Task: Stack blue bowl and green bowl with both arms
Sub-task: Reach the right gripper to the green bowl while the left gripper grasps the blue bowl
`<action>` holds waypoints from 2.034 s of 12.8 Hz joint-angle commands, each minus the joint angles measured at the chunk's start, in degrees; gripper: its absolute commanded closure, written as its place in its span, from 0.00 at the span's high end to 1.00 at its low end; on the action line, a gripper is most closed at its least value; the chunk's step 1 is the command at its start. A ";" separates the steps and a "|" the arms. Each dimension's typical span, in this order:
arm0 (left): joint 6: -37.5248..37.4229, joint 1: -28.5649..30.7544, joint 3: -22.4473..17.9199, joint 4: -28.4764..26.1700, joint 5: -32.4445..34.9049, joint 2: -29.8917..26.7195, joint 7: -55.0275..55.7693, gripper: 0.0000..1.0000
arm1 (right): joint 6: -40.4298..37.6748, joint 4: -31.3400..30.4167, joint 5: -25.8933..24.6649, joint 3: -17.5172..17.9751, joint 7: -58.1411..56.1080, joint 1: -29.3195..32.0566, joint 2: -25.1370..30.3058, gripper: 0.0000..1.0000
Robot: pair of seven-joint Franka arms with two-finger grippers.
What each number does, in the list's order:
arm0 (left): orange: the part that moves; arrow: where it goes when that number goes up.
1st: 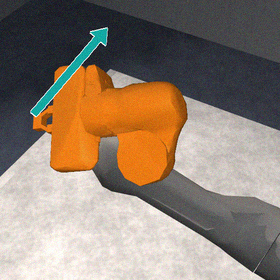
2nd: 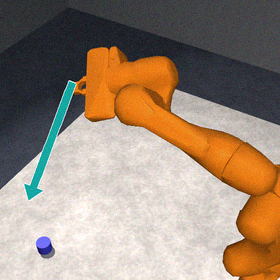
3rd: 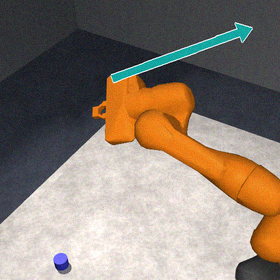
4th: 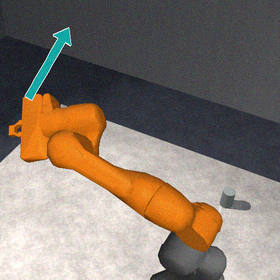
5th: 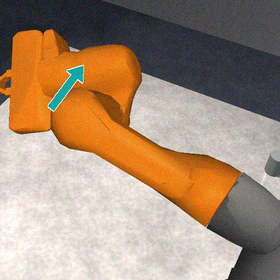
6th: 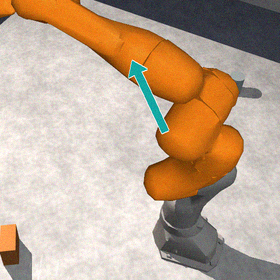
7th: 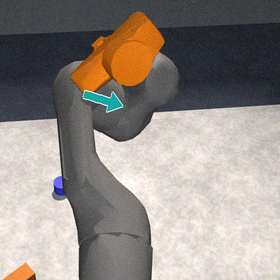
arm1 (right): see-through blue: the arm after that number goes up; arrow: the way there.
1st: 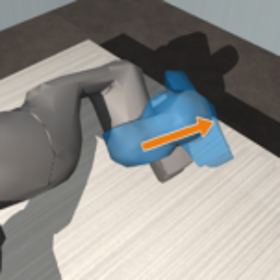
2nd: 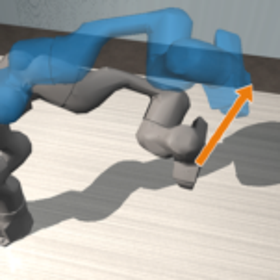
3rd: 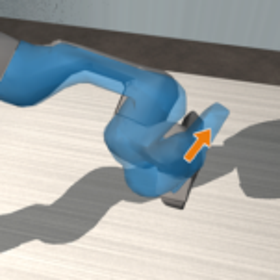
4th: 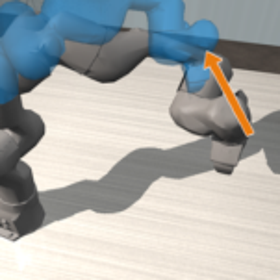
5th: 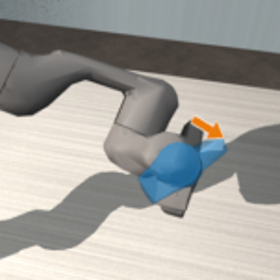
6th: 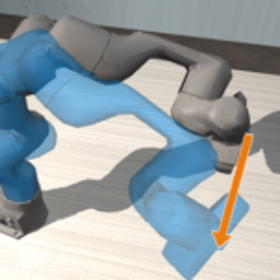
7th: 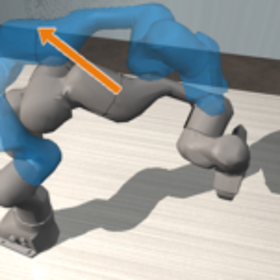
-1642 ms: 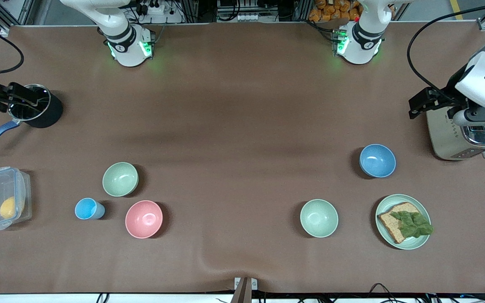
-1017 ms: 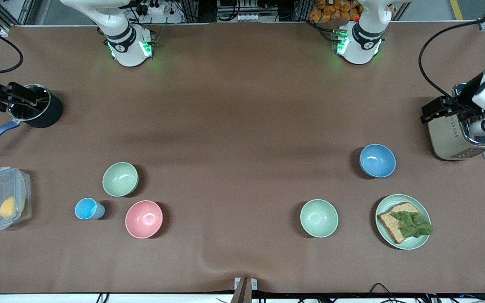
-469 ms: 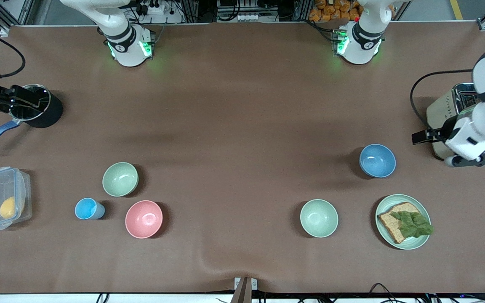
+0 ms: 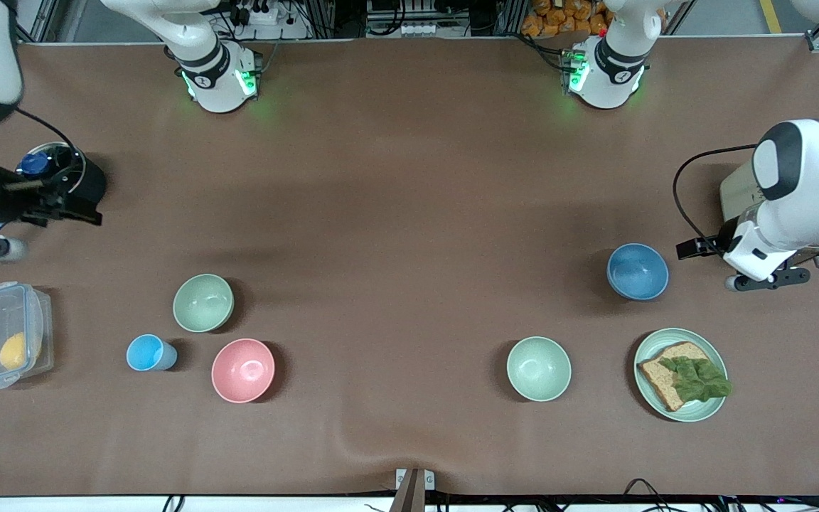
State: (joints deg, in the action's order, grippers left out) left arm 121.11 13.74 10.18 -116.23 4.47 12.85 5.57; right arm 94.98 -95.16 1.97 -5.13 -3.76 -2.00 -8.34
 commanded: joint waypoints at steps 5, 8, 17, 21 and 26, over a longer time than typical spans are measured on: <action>8.61 1.46 0.37 0.21 1.42 9.72 -0.65 0.94 | 17.59 -6.88 0.75 -0.14 -0.20 -1.86 -9.57 1.00; 10.20 1.46 0.28 0.12 1.51 11.49 -0.56 0.92 | 22.25 -6.10 6.64 0.03 -0.28 -0.73 -18.00 1.00; 10.64 1.38 0.19 0.30 2.12 12.37 -0.21 0.52 | 27.71 -0.90 11.92 -0.49 0.42 -1.87 -29.89 0.66; 10.64 1.38 0.19 0.39 2.12 12.55 0.23 0.33 | 28.07 -1.34 12.01 -0.40 -0.02 -1.87 -29.90 0.00; 10.64 0.94 0.19 0.56 2.12 12.46 0.32 0.00 | 26.41 -0.65 12.01 -0.32 1.47 -2.83 -29.28 0.00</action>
State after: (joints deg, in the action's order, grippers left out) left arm 131.34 14.62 10.22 -116.23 5.35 25.03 5.57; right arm 121.72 -96.80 13.01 -5.28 -3.74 -3.70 -37.42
